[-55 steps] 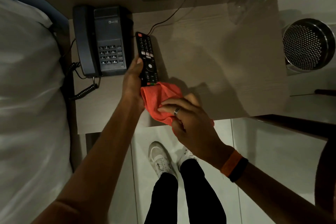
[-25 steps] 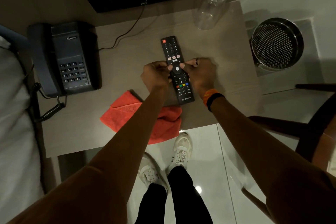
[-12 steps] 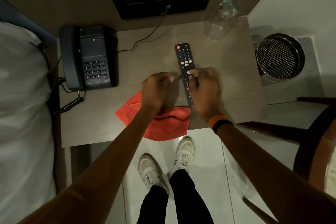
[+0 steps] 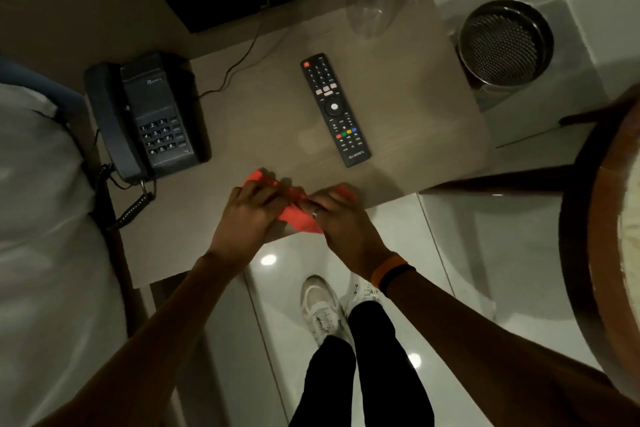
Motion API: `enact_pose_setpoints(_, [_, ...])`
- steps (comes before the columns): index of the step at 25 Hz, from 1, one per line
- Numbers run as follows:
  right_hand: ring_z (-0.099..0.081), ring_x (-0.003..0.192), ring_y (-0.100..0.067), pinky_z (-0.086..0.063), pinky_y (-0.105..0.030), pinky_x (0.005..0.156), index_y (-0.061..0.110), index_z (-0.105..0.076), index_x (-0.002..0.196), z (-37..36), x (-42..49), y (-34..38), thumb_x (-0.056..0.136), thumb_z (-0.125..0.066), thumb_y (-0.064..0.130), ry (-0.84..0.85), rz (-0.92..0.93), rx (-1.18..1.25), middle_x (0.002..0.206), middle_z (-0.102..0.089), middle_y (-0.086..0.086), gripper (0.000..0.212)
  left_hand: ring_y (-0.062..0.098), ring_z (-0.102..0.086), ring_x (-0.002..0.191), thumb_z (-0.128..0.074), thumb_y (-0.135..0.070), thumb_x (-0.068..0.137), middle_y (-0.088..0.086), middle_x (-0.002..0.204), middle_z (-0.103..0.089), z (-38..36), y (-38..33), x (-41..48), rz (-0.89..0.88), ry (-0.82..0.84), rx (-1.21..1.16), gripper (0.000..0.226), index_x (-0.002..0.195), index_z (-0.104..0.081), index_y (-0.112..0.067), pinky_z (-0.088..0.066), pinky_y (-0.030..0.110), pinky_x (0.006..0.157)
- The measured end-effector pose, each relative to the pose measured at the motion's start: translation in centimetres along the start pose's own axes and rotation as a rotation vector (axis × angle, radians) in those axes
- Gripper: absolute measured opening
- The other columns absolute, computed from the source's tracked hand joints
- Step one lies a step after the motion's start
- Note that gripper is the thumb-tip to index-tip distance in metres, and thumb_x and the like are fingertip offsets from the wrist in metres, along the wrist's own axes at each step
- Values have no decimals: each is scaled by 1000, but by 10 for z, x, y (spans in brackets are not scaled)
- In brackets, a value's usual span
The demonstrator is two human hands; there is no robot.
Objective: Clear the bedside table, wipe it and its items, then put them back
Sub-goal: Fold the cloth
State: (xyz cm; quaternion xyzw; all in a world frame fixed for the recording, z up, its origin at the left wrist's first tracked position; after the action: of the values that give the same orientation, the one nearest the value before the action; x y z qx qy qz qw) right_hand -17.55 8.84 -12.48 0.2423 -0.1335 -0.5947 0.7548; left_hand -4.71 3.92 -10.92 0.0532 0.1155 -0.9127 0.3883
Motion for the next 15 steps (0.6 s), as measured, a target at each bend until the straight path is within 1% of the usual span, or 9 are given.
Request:
enact_pose_setpoints(1, [-61, 116, -28, -54, -46, 100, 14, -66, 129, 9, -2, -5, 77, -67, -11, -31, -56, 60, 123, -69, -5, 58, 40, -64, 113, -71, -41, 82, 10, 117, -73, 7, -8, 7, -8, -10, 11, 39, 111, -75, -15, -56, 45, 81])
enact_pose_setpoints(2, [-63, 115, -30, -55, -47, 99, 14, -67, 128, 20, -8, -10, 77, -68, -11, -64, -115, 102, 122, -70, -7, 57, 40, -66, 108, -82, -29, 76, 11, 111, -74, 13, -17, 13, -22, -10, 8, 35, 107, -76, -14, -57, 45, 78])
enact_pose_setpoints(3, [-64, 117, -30, -55, -47, 100, 15, -67, 129, 34, -17, -18, 79, -70, -9, -106, -173, 132, 123, -70, -7, 55, 40, -68, 104, -90, -21, 69, 12, 107, -75, 19, -31, 21, -42, -3, -6, 40, 105, -76, -12, -58, 45, 76])
enact_pose_setpoints(5, [-62, 120, -27, -54, -42, 104, 20, -66, 130, 70, -45, -33, 85, -70, -4, -226, -260, 186, 126, -68, -4, 52, 39, -69, 101, -93, -18, 66, 12, 108, -75, 36, -67, 38, -87, -11, -67, 48, 110, -75, -12, -58, 44, 77])
enact_pose_setpoints(7, [-62, 116, -23, -53, -35, 102, 20, -67, 130, 118, -85, -55, 88, -66, -4, -361, -339, 207, 126, -69, -3, 49, 36, -68, 105, -89, -13, 71, 8, 118, -74, 58, -118, 63, -186, -78, -129, 51, 119, -73, -15, -57, 43, 83])
enact_pose_setpoints(9, [-62, 110, -25, -55, -36, 94, 18, -68, 129, 169, -135, -82, 83, -60, -9, -439, -451, 174, 124, -69, -3, 54, 34, -67, 108, -83, -6, 76, 4, 124, -71, 76, -180, 95, -323, -143, -188, 50, 123, -71, -17, -55, 47, 92])
enact_pose_setpoints(11, [-62, 112, -26, -53, -38, 95, 15, -68, 128, 214, -187, -108, 79, -57, -10, -521, -538, 141, 125, -68, -5, 56, 34, -66, 109, -77, -3, 77, 4, 125, -71, 91, -246, 127, -456, -177, -226, 49, 123, -70, -19, -53, 50, 92])
enact_pose_setpoints(13, [-61, 112, -27, -51, -36, 96, 15, -66, 131, 252, -246, -130, 82, -62, 0, -615, -654, 86, 127, -67, -5, 51, 37, -66, 107, -69, 0, 78, 5, 122, -71, 103, -320, 151, -607, -197, -249, 48, 123, -71, -18, -54, 50, 87])
enact_pose_setpoints(15, [-59, 111, -25, -51, -35, 93, 16, -66, 132, 279, -305, -149, 82, -64, 10, -713, -802, 23, 125, -67, -4, 50, 36, -66, 105, -59, -2, 82, 7, 119, -72, 112, -393, 164, -761, -212, -253, 45, 123, -72, -16, -54, 50, 90])
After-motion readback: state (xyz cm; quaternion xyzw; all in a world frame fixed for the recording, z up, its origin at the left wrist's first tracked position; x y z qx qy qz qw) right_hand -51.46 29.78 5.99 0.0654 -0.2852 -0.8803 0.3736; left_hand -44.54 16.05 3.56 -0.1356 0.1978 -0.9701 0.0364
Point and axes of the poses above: each hand's wrist, its own x-axis towards the middle knuckle, its own z-axis out of the back of the hand, y = z × x, the point moved 8 cm from there along x, towards the middle knuckle
